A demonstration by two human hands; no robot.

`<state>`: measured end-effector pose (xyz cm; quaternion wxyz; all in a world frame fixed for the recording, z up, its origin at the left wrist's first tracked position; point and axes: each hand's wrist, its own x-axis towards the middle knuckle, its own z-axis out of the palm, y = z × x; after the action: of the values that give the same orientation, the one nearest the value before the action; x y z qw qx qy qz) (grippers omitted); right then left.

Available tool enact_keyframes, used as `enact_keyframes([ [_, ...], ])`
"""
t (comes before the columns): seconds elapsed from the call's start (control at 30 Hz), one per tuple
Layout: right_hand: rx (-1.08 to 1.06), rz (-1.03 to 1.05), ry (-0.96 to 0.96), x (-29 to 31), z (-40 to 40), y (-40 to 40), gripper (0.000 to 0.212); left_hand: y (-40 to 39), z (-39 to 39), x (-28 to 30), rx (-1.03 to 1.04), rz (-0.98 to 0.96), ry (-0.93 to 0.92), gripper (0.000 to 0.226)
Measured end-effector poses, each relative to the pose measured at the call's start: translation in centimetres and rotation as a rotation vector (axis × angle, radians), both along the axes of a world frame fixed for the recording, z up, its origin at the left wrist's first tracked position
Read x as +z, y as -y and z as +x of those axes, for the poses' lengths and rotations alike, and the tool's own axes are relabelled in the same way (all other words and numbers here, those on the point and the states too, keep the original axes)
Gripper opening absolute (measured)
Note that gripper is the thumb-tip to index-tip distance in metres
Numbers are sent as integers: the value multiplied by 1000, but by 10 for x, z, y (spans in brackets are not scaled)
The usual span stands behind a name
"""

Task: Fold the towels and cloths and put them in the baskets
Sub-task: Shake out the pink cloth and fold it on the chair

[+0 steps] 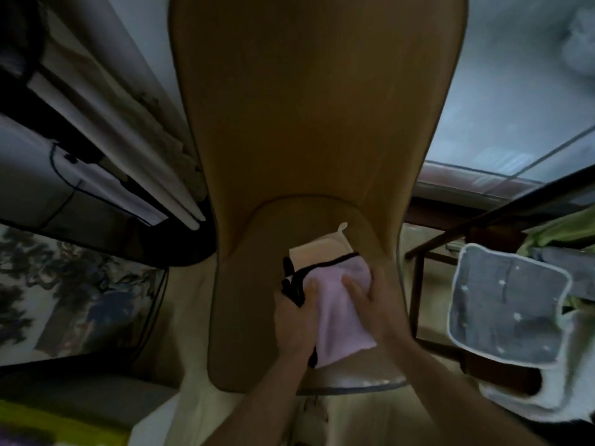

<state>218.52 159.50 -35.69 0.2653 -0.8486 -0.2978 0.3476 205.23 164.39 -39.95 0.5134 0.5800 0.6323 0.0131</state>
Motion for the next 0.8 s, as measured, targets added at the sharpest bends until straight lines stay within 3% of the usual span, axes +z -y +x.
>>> enact_keyframes([
  [0.07, 85, 87, 128, -18, 11, -18, 49, -8, 13, -14, 208, 140, -7, 44],
  [0.13, 182, 147, 176, -31, 21, -37, 34, -24, 28, -22, 260, 278, -93, 48],
  [0.23, 189, 149, 193, -56, 34, -58, 34, -44, 43, -41, 363, 310, -74, 52],
  [0.37, 211, 43, 169, -94, 38, -64, 42, -53, 49, -59, 307, 270, -189, 50],
  [0.57, 169, 18, 370, -122, 33, -60, 50, -25, 53, -57, 316, 298, -223, 61],
  [0.7, 162, 104, 296, -125, 35, -61, 58, -33, 48, -63, 199, 348, -285, 60],
  [0.8, 36, 29, 253, -128, 33, -80, 59, -67, 45, -78, 53, 414, -294, 53],
])
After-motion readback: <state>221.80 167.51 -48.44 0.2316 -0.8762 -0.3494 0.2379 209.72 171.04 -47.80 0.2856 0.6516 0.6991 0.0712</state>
